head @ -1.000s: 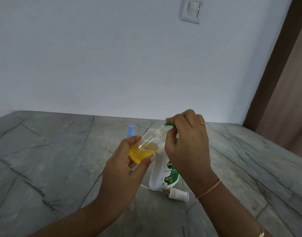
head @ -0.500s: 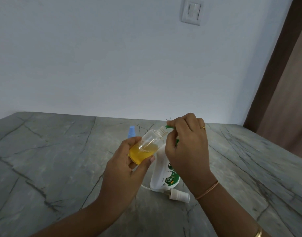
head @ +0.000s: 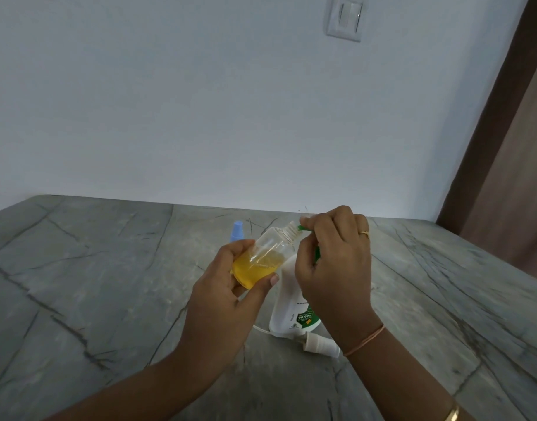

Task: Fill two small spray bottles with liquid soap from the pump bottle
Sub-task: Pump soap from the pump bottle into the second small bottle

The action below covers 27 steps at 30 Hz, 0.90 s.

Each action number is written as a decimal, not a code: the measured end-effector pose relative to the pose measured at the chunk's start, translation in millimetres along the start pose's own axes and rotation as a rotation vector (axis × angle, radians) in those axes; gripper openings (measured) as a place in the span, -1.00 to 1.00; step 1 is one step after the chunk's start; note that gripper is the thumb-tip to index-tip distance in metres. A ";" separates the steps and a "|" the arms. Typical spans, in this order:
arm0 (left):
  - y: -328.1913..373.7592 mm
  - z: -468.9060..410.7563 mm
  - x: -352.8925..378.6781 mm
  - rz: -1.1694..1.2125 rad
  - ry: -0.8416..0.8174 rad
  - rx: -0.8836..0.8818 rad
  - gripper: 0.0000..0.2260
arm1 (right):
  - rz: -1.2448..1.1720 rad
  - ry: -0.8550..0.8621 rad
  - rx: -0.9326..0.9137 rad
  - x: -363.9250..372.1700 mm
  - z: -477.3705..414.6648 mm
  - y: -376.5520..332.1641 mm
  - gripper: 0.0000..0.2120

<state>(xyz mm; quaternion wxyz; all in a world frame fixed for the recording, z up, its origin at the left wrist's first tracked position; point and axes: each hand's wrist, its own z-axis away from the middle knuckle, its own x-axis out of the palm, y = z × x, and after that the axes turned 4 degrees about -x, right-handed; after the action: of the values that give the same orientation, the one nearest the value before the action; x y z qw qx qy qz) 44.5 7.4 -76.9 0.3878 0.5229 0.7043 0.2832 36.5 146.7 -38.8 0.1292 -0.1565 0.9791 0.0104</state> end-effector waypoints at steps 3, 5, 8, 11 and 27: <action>0.2 0.3 -0.5 -0.001 0.000 -0.001 -0.60 | -0.007 -0.018 0.002 -1.5 -2.5 -0.4 -0.80; 0.1 0.1 -0.5 -0.005 0.000 -0.001 -0.60 | -0.016 -0.036 -0.002 -3.7 -6.9 -0.1 -0.78; 0.0 -0.8 -0.8 -0.013 0.003 0.002 -0.63 | -0.022 -0.052 0.000 -7.3 -13.1 0.8 -0.77; -0.3 -0.8 -0.8 -0.010 -0.002 0.008 -0.64 | -0.011 -0.056 0.003 -7.2 -14.0 2.0 -0.77; -0.9 -0.2 0.2 -0.034 0.006 0.008 -0.58 | -0.024 -0.045 0.000 -6.0 -10.2 0.2 -0.78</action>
<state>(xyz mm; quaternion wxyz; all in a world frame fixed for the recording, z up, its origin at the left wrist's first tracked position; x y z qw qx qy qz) 43.8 7.4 -77.6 0.3883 0.5115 0.7153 0.2756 39.5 148.1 -27.5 0.1514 -0.1682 0.9740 0.0123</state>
